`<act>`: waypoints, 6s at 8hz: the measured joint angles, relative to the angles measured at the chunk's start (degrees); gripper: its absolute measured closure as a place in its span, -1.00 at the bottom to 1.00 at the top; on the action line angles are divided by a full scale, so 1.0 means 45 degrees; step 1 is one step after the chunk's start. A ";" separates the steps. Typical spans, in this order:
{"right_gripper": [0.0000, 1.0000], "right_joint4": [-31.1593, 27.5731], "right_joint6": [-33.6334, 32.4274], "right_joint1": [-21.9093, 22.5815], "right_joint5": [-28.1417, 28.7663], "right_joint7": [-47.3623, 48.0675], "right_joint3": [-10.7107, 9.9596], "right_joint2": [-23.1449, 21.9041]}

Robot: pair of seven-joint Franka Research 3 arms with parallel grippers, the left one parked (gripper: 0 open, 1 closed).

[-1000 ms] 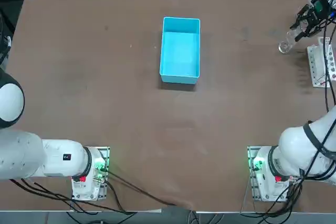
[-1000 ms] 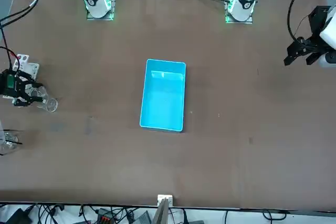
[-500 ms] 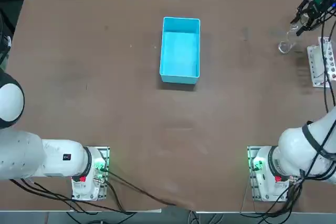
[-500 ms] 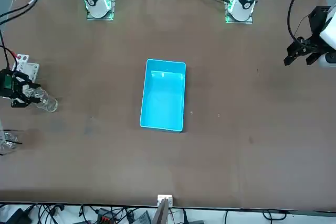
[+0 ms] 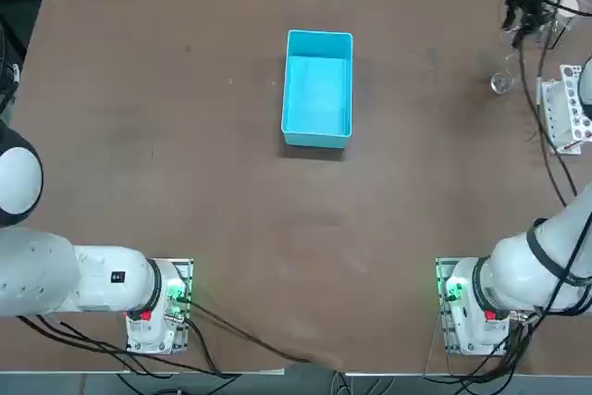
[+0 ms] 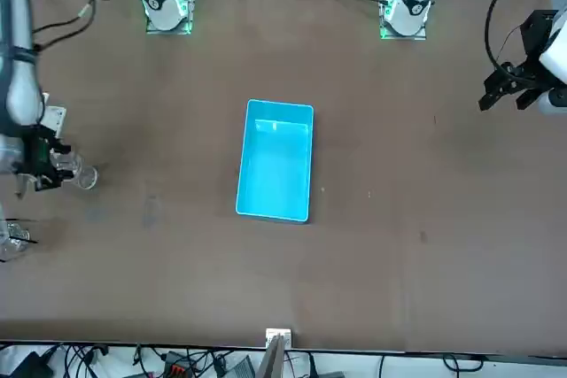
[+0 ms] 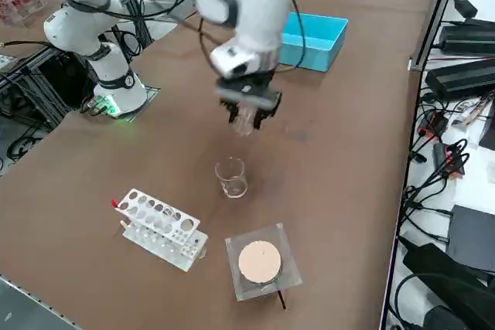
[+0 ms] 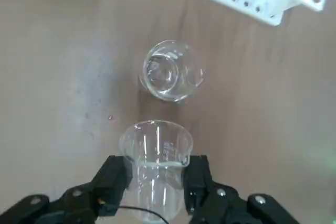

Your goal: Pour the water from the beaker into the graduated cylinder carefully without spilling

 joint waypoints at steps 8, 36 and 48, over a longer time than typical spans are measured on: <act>-0.21 -0.0404 -0.0689 0.5412 -0.6611 1.1629 0.0015 0.2925; -0.99 0.2049 -0.2865 0.3917 0.0055 -0.1671 -0.0382 0.0003; -0.99 -0.1041 -0.2659 0.0901 0.2003 -1.7828 0.1090 -0.5748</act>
